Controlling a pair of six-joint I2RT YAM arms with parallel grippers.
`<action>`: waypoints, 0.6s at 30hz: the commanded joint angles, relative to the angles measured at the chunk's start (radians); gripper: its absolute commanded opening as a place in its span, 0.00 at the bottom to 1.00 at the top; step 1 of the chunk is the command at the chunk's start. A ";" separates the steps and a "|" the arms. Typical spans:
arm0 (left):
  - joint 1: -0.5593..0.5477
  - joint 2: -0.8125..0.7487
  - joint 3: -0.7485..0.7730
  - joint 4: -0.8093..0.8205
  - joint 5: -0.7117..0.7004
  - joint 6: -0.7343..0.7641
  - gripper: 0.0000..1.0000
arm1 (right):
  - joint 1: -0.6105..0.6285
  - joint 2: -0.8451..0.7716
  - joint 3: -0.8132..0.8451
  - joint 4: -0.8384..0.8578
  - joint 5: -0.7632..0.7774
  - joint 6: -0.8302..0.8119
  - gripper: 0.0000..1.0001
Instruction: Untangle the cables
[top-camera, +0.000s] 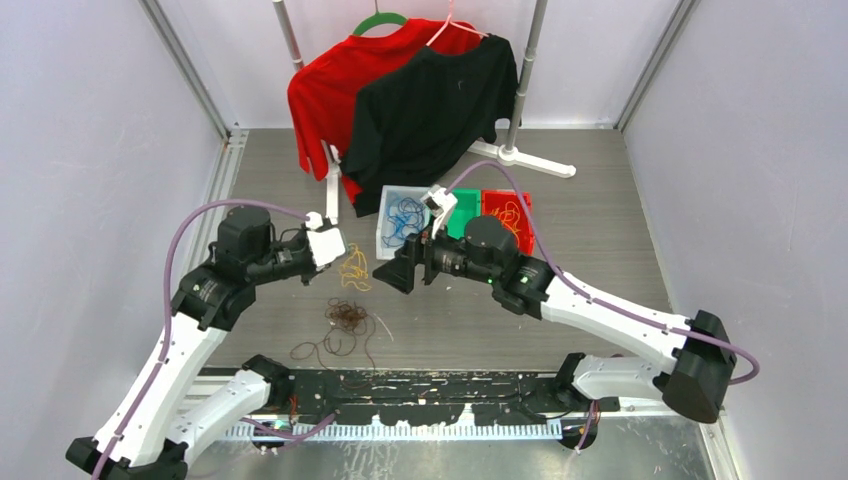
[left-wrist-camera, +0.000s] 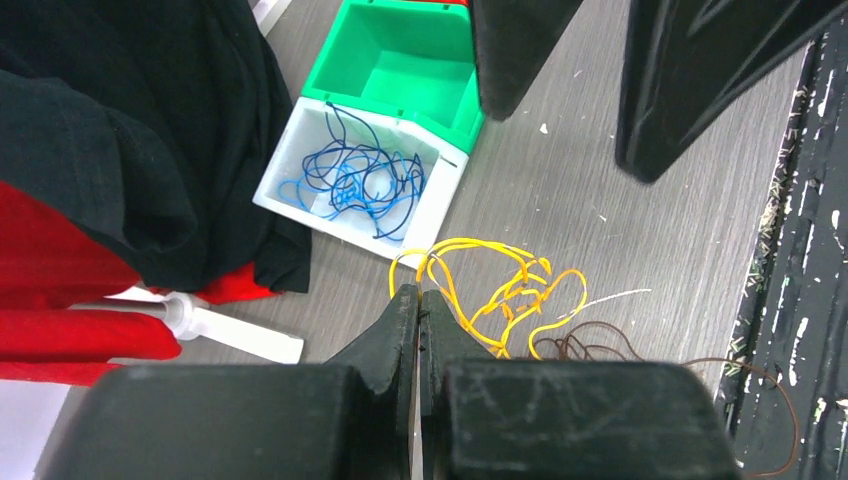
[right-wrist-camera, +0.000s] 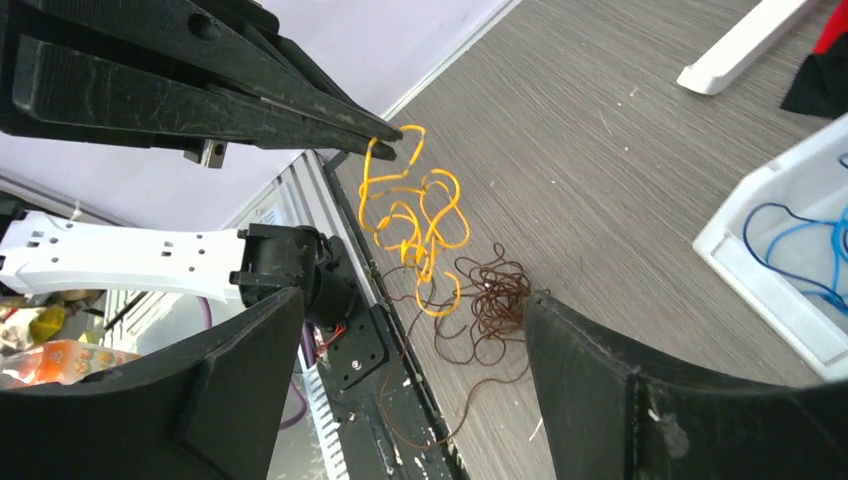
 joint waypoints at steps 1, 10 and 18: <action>-0.004 0.009 0.051 0.042 0.013 -0.075 0.00 | 0.014 0.080 0.081 0.131 -0.066 -0.042 0.85; -0.004 0.025 0.075 0.029 0.039 -0.130 0.00 | 0.026 0.223 0.171 0.156 -0.019 0.002 0.45; -0.005 0.050 0.069 -0.018 -0.039 -0.133 0.64 | -0.038 0.138 0.159 -0.033 0.079 -0.037 0.01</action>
